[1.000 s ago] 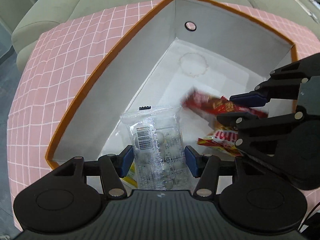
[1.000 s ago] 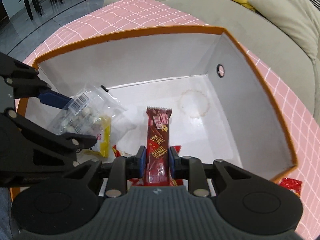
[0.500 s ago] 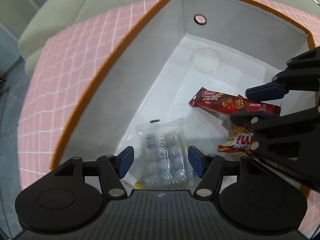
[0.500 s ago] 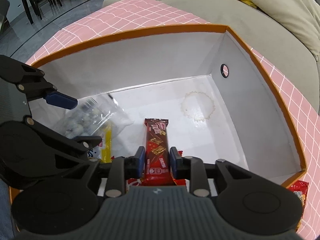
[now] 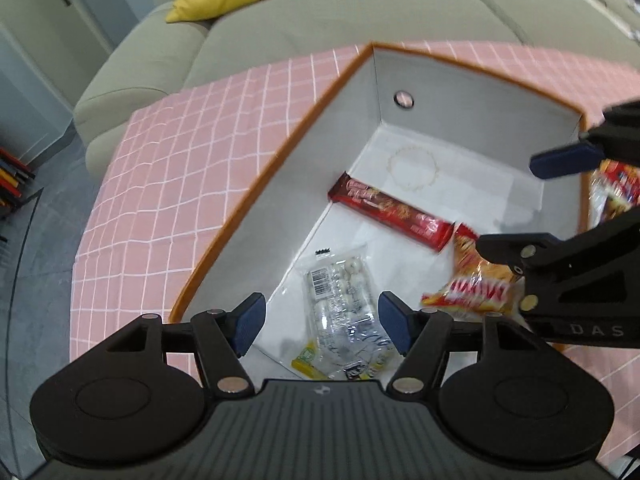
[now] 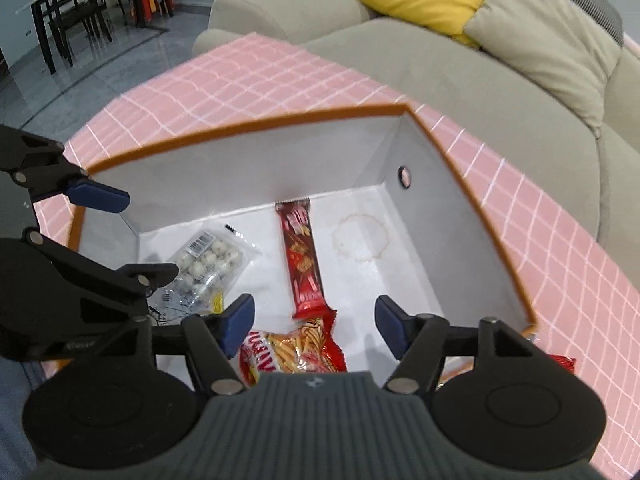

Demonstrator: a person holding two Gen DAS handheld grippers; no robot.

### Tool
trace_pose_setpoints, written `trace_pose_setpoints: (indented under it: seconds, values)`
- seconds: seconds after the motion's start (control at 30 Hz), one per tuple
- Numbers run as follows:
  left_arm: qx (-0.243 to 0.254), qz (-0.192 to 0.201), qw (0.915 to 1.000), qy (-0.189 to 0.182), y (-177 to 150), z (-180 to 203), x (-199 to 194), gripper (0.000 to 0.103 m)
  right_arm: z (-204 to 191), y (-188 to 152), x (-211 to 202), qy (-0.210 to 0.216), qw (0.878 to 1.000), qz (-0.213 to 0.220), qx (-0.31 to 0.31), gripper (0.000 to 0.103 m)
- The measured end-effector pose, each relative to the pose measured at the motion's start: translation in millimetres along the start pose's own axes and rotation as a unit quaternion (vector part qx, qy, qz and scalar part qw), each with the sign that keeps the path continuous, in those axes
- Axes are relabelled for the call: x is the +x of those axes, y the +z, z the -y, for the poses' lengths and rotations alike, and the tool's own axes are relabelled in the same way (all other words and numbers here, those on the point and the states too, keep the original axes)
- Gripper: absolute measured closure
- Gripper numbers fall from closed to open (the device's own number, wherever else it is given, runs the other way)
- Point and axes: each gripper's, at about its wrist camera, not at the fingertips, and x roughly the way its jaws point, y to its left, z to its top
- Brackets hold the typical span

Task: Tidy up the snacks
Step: 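Withdraw both grippers from the box toward the remaining snacks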

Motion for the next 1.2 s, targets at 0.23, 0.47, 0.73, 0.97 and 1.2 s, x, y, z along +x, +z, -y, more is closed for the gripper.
trace_pose_setpoints:
  seconds: [0.23,0.47,0.73,0.97,1.2]
  values:
    - [-0.037,0.056,0.9976,-0.015,-6.8,5.6,-47.7,0.027,11.5,-23.1,-49.7,-0.011,0.998,0.051,0.036,0.038]
    - [-0.062,0.111,0.9906,-0.05,-21.8,23.7,-91.0,0.026,20.7,-64.7,-98.9,-0.027,0.991,0.106,0.081,0.031]
    - [-0.06,0.153,0.9805,-0.109,-43.9,67.3,-120.0,0.025,32.2,-128.5,-129.2,-0.067,0.981,0.132,0.128,0.03]
    - [-0.042,0.137,0.9794,-0.142,-63.3,105.8,-103.3,0.025,38.7,-180.4,-127.2,-0.089,0.976,0.132,0.15,0.027]
    - [-0.037,0.12,0.9789,-0.161,-77.1,128.4,-79.1,0.026,45.8,-221.0,-105.1,-0.099,0.975,0.118,0.161,0.027]
